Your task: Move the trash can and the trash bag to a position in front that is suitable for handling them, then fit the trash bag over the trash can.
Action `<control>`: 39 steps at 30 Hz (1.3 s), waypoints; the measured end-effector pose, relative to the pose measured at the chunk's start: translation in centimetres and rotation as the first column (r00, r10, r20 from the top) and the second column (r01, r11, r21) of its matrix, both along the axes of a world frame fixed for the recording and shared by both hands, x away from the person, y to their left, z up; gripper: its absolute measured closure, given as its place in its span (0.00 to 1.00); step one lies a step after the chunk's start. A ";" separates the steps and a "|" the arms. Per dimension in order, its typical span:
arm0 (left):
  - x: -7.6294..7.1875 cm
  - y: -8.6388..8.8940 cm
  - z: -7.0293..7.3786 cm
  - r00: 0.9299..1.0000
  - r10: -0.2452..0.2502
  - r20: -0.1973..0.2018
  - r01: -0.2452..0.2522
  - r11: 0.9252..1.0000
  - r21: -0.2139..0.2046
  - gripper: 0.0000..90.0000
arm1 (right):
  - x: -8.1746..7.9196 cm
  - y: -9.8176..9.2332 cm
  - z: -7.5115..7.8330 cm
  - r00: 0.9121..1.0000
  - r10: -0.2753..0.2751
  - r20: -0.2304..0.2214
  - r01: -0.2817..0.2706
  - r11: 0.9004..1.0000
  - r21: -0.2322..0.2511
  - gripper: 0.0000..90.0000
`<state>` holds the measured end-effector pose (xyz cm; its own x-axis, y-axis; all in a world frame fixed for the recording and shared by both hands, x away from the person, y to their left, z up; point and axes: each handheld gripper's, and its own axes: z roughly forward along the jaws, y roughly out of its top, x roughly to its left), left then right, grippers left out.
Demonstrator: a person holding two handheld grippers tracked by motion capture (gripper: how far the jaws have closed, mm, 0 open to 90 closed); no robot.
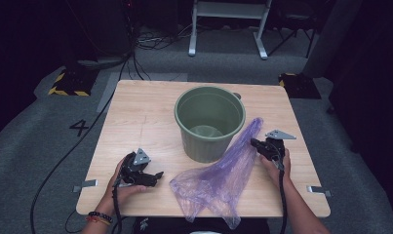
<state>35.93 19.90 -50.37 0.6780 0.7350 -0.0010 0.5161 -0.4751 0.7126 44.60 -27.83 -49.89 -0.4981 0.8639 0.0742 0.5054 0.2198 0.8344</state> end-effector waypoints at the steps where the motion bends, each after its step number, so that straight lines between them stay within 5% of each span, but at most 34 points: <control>1: 0.0 0.0 0.0 1.000 0.000 -0.001 0.000 1.000 -0.001 0.16 | 0.0 0.0 0.0 1.000 0.004 0.001 -0.004 1.000 0.002 1.00; 20: 0.1 -0.1 0.0 1.000 -0.008 0.001 0.008 1.000 -0.002 0.16 | -0.3 -0.3 0.1 0.999 0.034 0.028 -0.035 0.999 0.037 1.00; 28: -0.2 -0.6 0.2 0.999 -0.032 0.008 0.032 0.999 0.006 0.18 | -1.2 0.0 1.7 0.993 0.035 0.116 -0.041 0.998 0.051 1.00; 31: -0.9 -1.6 1.3 0.998 -0.066 0.024 0.067 0.997 -0.035 0.18 | -1.5 0.1 2.4 0.990 0.038 0.138 -0.047 0.997 0.062 1.00; 35: -2.4 -4.4 3.7 0.987 -0.148 0.066 0.154 0.984 -0.095 0.18 | -1.3 0.5 2.7 0.988 0.038 0.150 -0.045 0.998 0.040 1.00; 39: -3.6 -8.4 4.8 0.957 -0.281 0.070 0.287 0.954 -0.085 0.18 | -0.8 0.5 3.0 0.988 0.026 0.150 -0.032 0.999 0.037 1.00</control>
